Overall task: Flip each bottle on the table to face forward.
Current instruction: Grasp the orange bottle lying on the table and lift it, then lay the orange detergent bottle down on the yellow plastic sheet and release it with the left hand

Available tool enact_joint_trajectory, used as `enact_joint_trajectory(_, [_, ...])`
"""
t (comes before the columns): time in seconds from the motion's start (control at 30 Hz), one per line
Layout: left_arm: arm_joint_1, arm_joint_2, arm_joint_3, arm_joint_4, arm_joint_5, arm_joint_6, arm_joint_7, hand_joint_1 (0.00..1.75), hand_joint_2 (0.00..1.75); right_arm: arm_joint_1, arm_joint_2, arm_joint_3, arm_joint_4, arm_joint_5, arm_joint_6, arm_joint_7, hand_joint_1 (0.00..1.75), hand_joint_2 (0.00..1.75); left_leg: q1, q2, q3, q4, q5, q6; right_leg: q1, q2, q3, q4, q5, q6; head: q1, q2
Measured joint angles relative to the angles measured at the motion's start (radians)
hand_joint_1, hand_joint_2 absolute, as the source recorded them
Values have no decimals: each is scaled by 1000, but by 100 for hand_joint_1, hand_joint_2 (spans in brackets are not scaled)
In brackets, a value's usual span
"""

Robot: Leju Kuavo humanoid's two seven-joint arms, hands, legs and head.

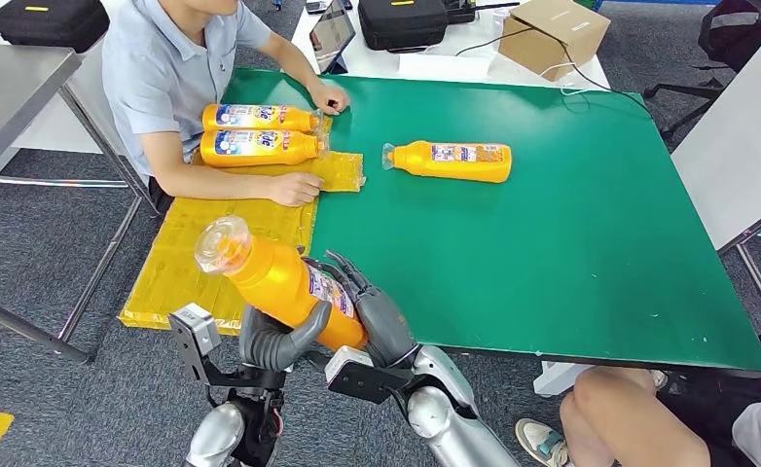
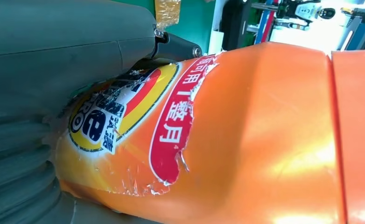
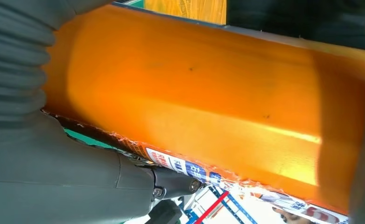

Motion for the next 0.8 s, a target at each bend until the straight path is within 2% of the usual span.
enact_joint_trajectory(0.2, [-58, 7, 59, 78, 12, 52, 35, 175, 175, 4, -1, -1, -3, -2, -32, -12, 0, 0, 0, 0, 0, 0, 0, 0, 0, 0, 0, 0, 0, 0, 0, 0])
enact_joint_trajectory(0.33, [-107, 16, 115, 149, -69, 147, 19, 175, 175, 22, -7, -1, -27, 14, -78, -19, 0, 0, 0, 0, 0, 0, 0, 0, 0, 0, 0, 0, 0, 0, 0, 0])
enact_joint_trajectory(0.4, [-135, 24, 134, 181, -175, 234, 10, 175, 175, 35, -15, -4, -44, 23, -102, -21, 0, 0, 0, 0, 0, 0, 0, 0, 0, 0, 0, 0, 0, 0, 0, 0])
enact_joint_trajectory(0.57, [-215, 59, 158, 273, -602, 458, 43, 175, 175, 87, -39, -33, -94, 71, -145, -21, 0, 0, 0, 0, 0, 0, 0, 0, 0, 0, 0, 0, 0, 0, 0, 0])
enact_joint_trajectory(0.7, [-283, 86, 163, 381, -926, 527, 144, 175, 175, 128, -56, -64, -129, 95, -144, -22, 0, 0, 0, 0, 0, 0, 0, 0, 0, 0, 0, 0, 0, 0, 0, 0])
enact_joint_trajectory(0.8, [-342, 103, 161, 490, -1083, 499, 212, 175, 175, 146, -63, -81, -146, 97, -128, -22, 0, 0, 0, 0, 0, 0, 1, 0, 0, 0, 0, 0, 0, 0, 0, 0])
